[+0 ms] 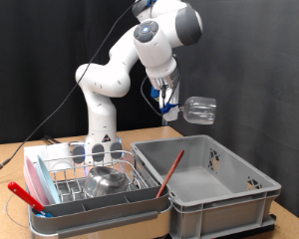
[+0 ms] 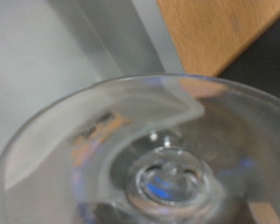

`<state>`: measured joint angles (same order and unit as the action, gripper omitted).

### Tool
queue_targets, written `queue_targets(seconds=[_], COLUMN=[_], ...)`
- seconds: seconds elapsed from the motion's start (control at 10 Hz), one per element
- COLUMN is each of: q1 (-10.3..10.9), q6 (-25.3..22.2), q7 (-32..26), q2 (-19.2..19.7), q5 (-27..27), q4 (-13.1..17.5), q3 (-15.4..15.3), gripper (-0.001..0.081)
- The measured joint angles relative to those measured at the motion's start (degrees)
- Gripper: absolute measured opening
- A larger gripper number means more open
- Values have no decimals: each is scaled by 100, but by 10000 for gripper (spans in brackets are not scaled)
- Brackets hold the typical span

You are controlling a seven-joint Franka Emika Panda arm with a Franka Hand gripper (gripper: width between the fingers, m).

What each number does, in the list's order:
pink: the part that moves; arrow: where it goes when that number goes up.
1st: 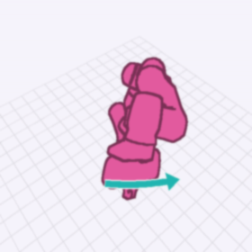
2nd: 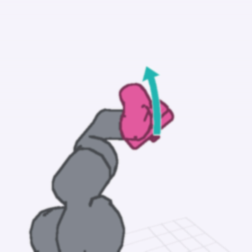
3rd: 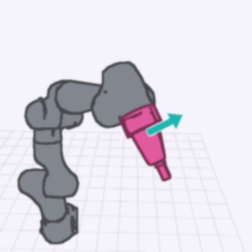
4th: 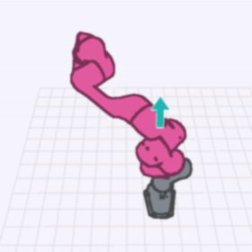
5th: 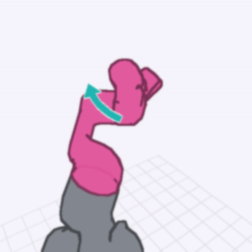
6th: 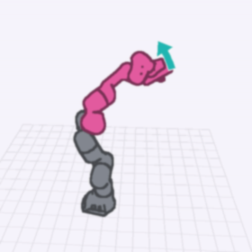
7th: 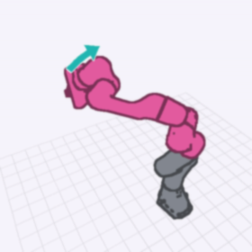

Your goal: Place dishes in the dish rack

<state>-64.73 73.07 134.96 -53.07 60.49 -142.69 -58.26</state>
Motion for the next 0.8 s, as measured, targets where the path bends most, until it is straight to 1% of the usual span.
queue_targets(seconds=[0.1,0.2,0.3,0.4,0.5,0.6,0.7,0.8], q1=[-9,-40,-136,-308,-295,-259,-176,-76], q6=[240,515,753,804,780,785,874,1044], q7=[-637,-1160,-1365,-1413,-1420,-1799,-2511,-3096], q2=[3,7,9,12,10,13,2,-18], q5=[-258,-515,-604,-608,-608,-643,-703,-712], q4=[41,144,308,487,457,430,394,352], q3=[-23,-81,-160,-258,-262,-264,-256,-247], gripper=[107,107,107,107,107,107,107,107])
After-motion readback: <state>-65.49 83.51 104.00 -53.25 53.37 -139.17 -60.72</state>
